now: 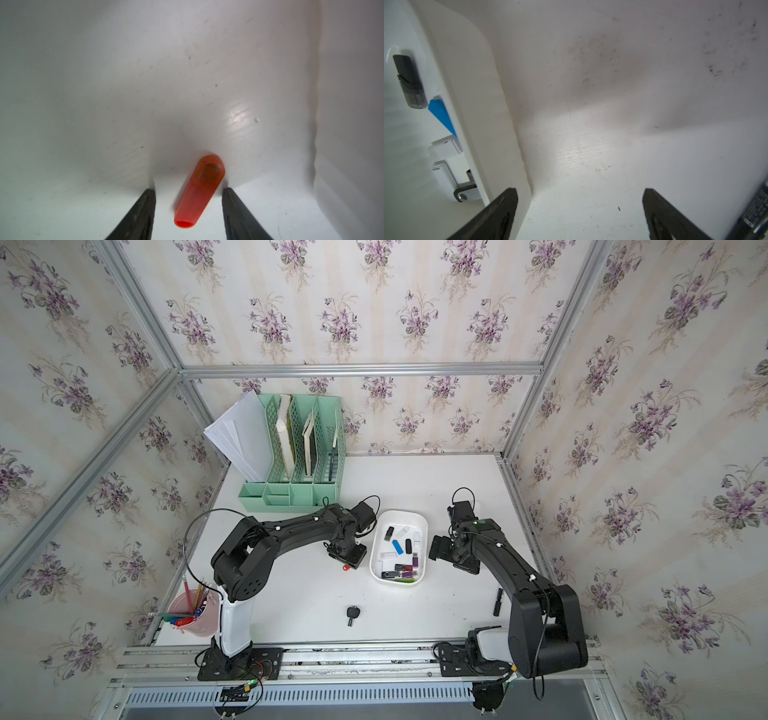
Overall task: Put the usb flash drive into the storage box
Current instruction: Move the storage box to the center of the board.
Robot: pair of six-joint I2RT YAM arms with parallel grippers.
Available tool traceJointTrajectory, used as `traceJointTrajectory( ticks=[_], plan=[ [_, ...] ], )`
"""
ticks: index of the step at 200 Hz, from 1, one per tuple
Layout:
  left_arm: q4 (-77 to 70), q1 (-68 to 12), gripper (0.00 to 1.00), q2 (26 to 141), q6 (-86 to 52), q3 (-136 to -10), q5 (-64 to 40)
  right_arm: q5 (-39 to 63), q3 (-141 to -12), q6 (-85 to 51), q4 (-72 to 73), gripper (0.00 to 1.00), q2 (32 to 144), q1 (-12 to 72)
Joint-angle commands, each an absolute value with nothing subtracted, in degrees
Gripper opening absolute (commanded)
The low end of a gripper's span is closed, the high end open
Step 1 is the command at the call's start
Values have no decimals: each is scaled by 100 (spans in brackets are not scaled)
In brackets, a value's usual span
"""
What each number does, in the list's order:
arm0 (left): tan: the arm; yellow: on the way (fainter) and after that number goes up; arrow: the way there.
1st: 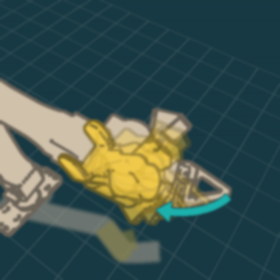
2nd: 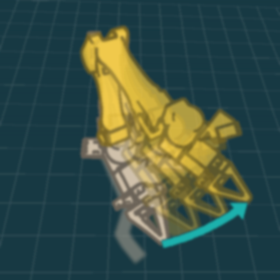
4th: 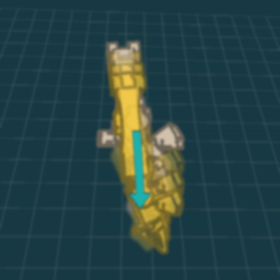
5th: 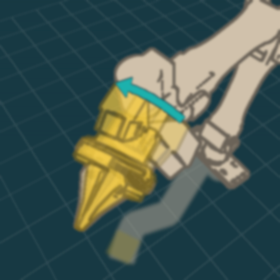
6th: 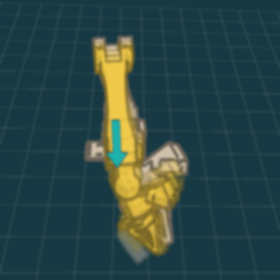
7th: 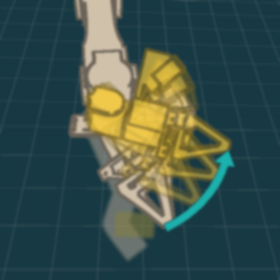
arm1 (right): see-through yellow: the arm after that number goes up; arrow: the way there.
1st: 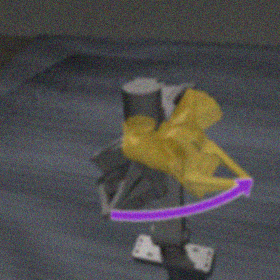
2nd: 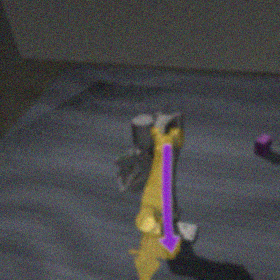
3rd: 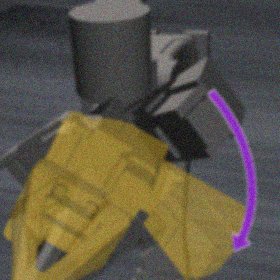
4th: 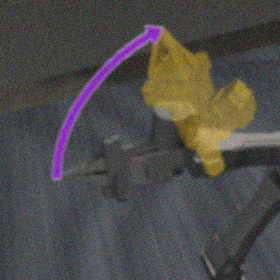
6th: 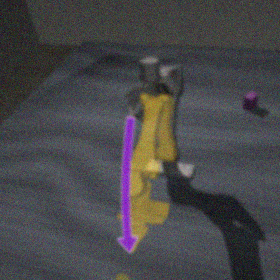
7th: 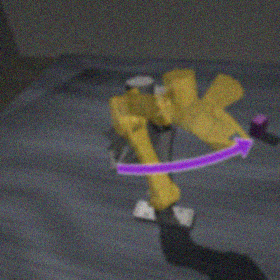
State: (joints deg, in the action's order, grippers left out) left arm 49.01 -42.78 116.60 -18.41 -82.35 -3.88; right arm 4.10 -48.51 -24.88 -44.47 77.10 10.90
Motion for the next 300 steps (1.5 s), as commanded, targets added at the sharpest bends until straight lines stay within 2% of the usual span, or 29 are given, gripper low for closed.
traceJointTrajectory(
  ticks=[1, 65, 127, 212, 259, 300],
  plan=[
    [4912, -4280, 49, 11689, -1843, -8236, -439, 426, -4887, -2548, -4363, 98, 7790, 1168],
    [4918, -4264, 35, 11668, -1846, -8174, -422, 409, -4860, -2610, -4245, 98, 8093, 1384],
    [4941, -4248, 27, 11591, -1864, -8073, -403, 275, -4852, -2676, -4236, 99, 8208, 1433],
    [5137, -4081, 26, 11177, -1855, -7994, -314, 189, -4869, -2724, -4315, 99, 8305, 1556],
    [5352, -3917, 26, 10791, -1845, -7979, -268, 381, -4939, -2774, -4272, 99, 8517, 2102],
    [5660, -3819, 27, 10489, -1793, -8174, -187, 754, -5142, -2997, -4074, 99, 8914, 2919]
  ],
)
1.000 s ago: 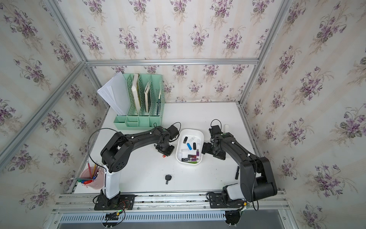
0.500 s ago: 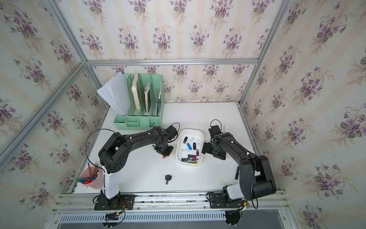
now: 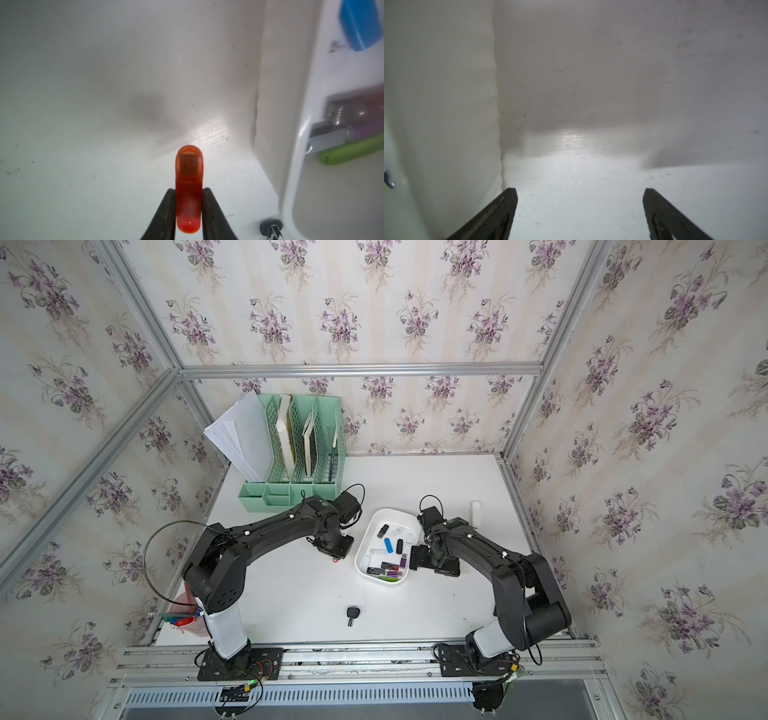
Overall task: Put the usb flash drive into the storage box
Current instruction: Move the storage box to the center of the board, then pick up the USB flash from the center of the board.
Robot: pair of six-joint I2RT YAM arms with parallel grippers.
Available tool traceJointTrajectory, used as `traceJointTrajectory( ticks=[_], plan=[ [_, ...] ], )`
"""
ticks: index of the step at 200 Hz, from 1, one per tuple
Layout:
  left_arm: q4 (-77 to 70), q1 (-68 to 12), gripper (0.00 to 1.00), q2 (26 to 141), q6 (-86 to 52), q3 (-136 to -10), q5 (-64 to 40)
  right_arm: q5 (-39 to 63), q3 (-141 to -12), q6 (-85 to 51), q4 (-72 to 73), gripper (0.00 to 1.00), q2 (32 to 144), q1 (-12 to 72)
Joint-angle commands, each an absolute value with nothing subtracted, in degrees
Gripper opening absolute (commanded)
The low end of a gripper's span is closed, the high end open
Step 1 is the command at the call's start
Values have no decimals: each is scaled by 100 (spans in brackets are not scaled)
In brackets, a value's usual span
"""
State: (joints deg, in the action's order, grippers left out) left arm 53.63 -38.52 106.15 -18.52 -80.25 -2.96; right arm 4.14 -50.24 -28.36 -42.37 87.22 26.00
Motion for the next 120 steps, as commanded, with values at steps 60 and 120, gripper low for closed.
traceJointTrajectory(
  ticks=[60, 120],
  plan=[
    [6045, -3819, 27, 10377, -1767, -8853, -148, 739, -5481, -3002, -4270, 100, 8927, 3263],
    [6063, -3768, 26, 10490, -1723, -8990, -149, 585, -5470, -2872, -4493, 100, 8735, 2915]
  ],
)
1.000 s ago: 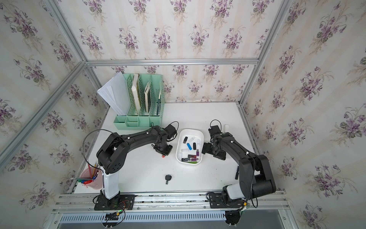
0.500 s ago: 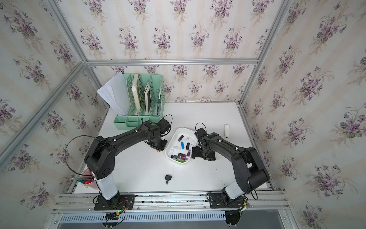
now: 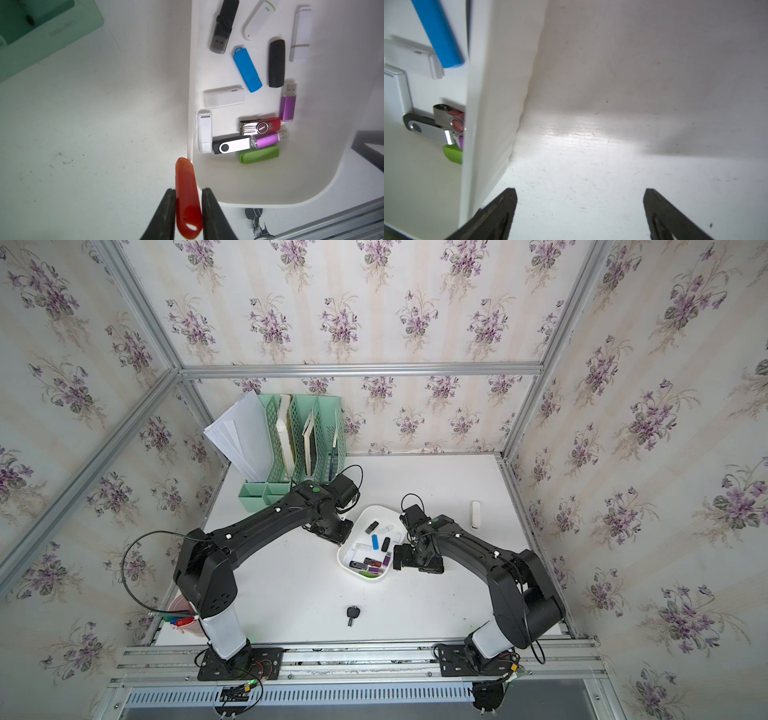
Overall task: Put the usb flash drive into the storage box
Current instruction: Pick up the USB flash from the center of the board.
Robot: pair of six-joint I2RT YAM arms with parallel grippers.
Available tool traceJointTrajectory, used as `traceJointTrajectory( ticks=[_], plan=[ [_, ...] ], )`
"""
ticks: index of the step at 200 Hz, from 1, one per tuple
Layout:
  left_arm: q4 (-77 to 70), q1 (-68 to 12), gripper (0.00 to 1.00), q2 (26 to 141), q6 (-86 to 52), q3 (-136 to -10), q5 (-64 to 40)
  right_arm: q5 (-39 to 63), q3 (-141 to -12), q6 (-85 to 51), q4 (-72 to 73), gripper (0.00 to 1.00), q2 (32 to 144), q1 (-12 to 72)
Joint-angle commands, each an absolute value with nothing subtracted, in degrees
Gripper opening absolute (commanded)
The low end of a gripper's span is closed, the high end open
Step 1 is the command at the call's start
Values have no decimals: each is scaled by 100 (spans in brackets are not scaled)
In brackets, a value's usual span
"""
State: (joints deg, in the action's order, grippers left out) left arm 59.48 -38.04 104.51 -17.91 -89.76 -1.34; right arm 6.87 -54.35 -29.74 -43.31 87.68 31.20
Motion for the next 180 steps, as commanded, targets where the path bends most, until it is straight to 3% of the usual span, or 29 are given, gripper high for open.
traceJointTrajectory(
  ticks=[1, 105, 120, 140, 152, 180],
  plan=[
    [6064, -3774, 26, 10488, -1723, -8990, -149, 583, -5473, -2873, -4496, 100, 8731, 2908],
    [6146, -3816, 25, 10556, -1771, -9437, -401, 497, -5427, -2778, -4600, 100, 8543, 2666],
    [6132, -3793, 34, 10562, -1785, -9380, -347, 476, -5452, -2777, -4599, 100, 8488, 2657],
    [6063, -3640, 59, 10530, -1798, -9205, -275, 480, -5491, -2769, -4618, 100, 8464, 2607],
    [5972, -3472, 67, 10504, -1727, -9059, -252, 476, -5505, -2750, -4634, 100, 8468, 2586],
    [5684, -2967, 75, 10523, -1528, -8617, -339, 467, -5500, -2717, -4649, 100, 8463, 2567]
  ],
)
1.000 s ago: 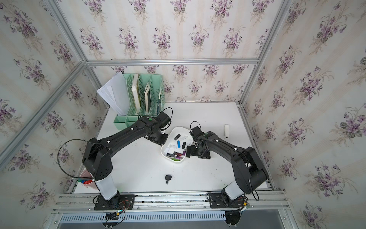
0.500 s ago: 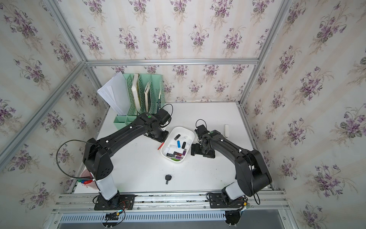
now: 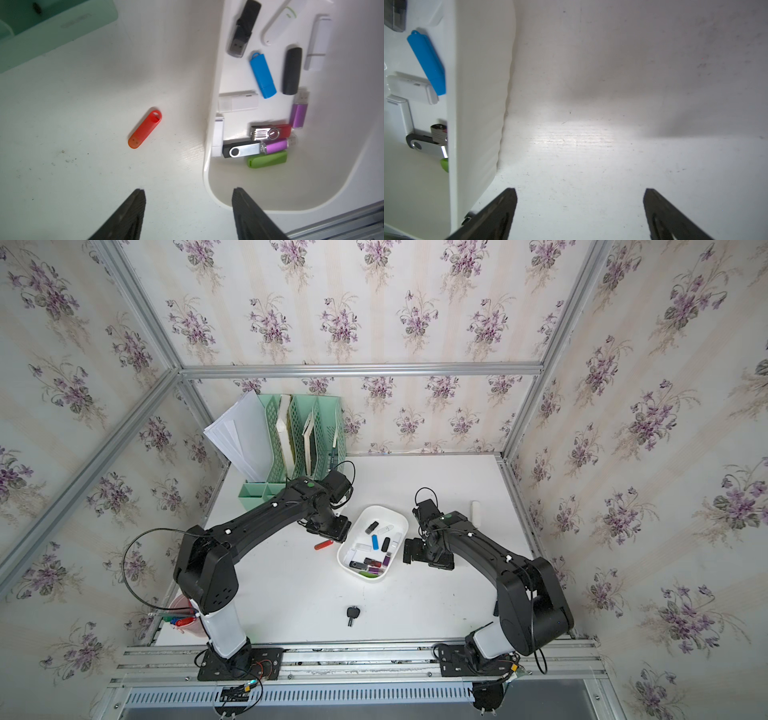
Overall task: Put the usb flash drive into the storage box
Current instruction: Pick up the USB flash from the center of the board.
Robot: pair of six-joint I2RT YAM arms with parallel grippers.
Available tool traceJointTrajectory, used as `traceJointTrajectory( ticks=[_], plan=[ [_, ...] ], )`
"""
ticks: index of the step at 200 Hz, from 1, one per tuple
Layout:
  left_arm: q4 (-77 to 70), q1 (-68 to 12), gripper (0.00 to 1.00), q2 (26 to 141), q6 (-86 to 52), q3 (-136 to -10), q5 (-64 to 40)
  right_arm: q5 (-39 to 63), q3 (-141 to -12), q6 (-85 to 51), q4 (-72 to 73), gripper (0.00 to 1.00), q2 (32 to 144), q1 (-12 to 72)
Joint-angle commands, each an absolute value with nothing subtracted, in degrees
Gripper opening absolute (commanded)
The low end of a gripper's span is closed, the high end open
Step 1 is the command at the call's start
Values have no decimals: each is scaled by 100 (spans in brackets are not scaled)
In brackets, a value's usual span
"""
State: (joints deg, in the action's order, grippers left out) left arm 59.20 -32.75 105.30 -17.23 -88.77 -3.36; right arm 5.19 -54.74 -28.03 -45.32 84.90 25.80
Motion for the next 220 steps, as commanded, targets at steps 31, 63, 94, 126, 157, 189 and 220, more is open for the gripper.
traceJointTrajectory(
  ticks=[31, 63, 94, 126, 157, 189, 220],
  plan=[
    [5220, -2609, 75, 10679, -1386, -8171, -480, 471, -5492, -2685, -4667, 100, 8420, 2499],
    [5024, -2561, 73, 11001, -1251, -8142, -579, 466, -5481, -2640, -4693, 100, 8394, 2453],
    [4956, -2573, 72, 11238, -1082, -8226, -418, 492, -5457, -2634, -4700, 100, 8359, 2424],
    [4956, -2568, 70, 11495, -840, -8355, -201, 492, -5465, -2618, -4728, 100, 8332, 2397],
    [4898, -2570, 67, 11651, -656, -8378, -176, 500, -5445, -2599, -4745, 100, 8297, 2354],
    [4826, -2571, 66, 11723, -666, -8307, -226, 499, -5427, -2590, -4746, 100, 8279, 2322],
    [4793, -2571, 61, 11798, -676, -8244, -219, 498, -5429, -2575, -4764, 100, 8271, 2314]
  ],
)
